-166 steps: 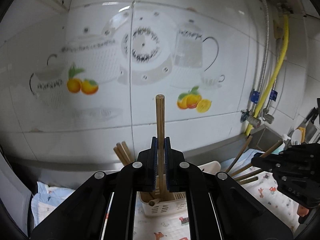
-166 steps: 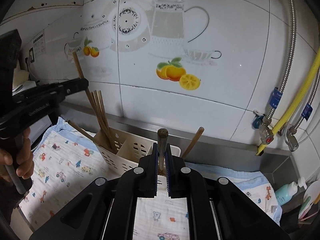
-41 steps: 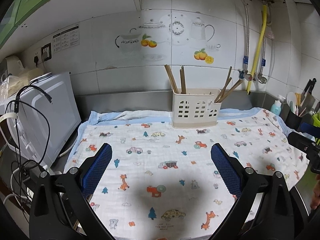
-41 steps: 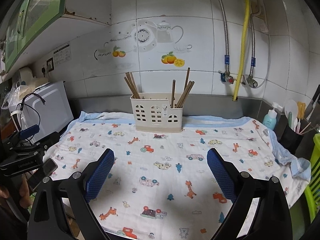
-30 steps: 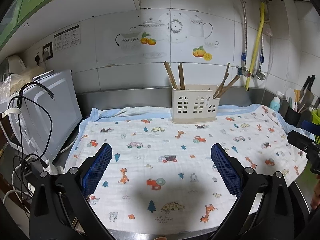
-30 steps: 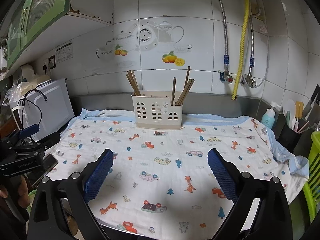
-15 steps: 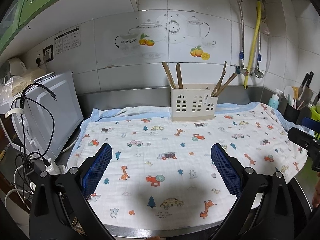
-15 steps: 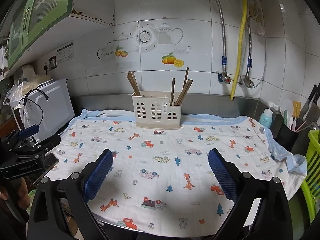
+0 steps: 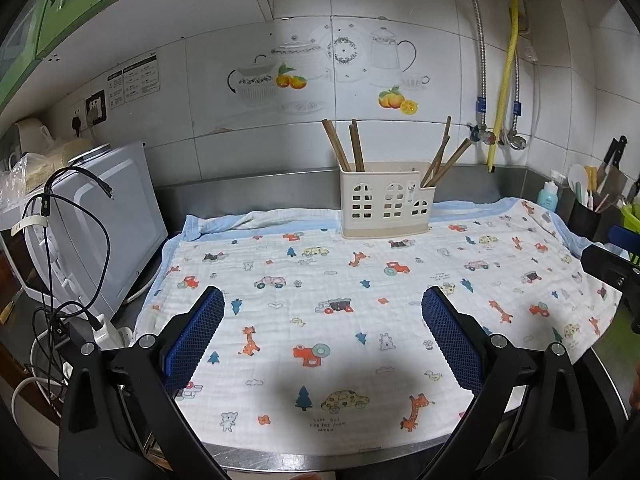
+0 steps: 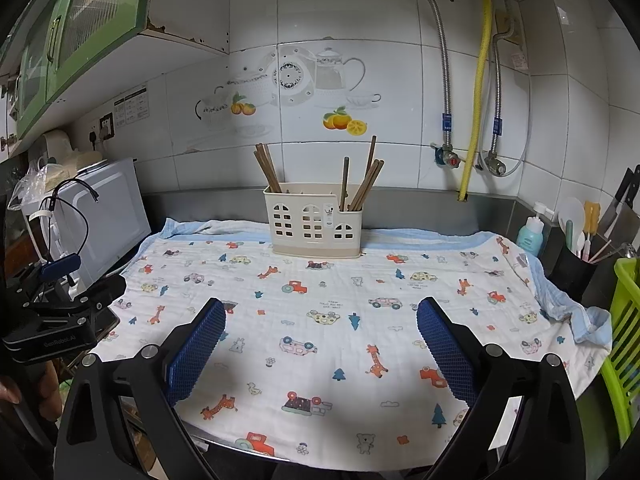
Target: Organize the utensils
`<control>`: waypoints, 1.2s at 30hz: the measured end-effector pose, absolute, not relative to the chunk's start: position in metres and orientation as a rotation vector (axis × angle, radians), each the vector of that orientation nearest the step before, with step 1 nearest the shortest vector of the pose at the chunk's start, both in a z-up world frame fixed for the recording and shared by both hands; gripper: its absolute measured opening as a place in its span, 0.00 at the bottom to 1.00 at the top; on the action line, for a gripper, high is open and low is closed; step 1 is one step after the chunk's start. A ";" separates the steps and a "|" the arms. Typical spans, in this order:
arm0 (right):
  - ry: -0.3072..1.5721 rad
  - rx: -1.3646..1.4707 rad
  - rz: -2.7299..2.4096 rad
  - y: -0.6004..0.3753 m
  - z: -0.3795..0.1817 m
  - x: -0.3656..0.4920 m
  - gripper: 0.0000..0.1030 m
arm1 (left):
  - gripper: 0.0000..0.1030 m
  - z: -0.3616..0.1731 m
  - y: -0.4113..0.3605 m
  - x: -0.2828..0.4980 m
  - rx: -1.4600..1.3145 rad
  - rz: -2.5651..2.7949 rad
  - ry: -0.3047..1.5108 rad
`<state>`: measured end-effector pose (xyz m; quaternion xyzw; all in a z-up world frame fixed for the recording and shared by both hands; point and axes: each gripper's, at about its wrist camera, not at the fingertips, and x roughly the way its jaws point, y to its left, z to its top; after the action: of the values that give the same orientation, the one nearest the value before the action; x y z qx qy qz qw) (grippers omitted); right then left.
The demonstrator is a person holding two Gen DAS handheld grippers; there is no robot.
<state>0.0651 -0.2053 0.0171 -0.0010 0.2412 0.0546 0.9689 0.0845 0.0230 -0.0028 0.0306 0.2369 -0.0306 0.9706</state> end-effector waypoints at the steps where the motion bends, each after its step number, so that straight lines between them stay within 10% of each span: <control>1: 0.488 -0.002 0.111 -0.205 0.017 0.065 0.91 | 0.95 -0.003 0.023 0.084 0.063 -0.062 0.479; 36: 0.490 0.001 0.121 -0.201 0.015 0.064 0.91 | 0.95 -0.005 0.025 0.083 0.062 -0.059 0.485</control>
<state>0.0645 -0.2010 0.0145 0.0003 0.2422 0.0597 0.9684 0.0831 0.0247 -0.0051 0.0307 0.2401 -0.0292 0.9698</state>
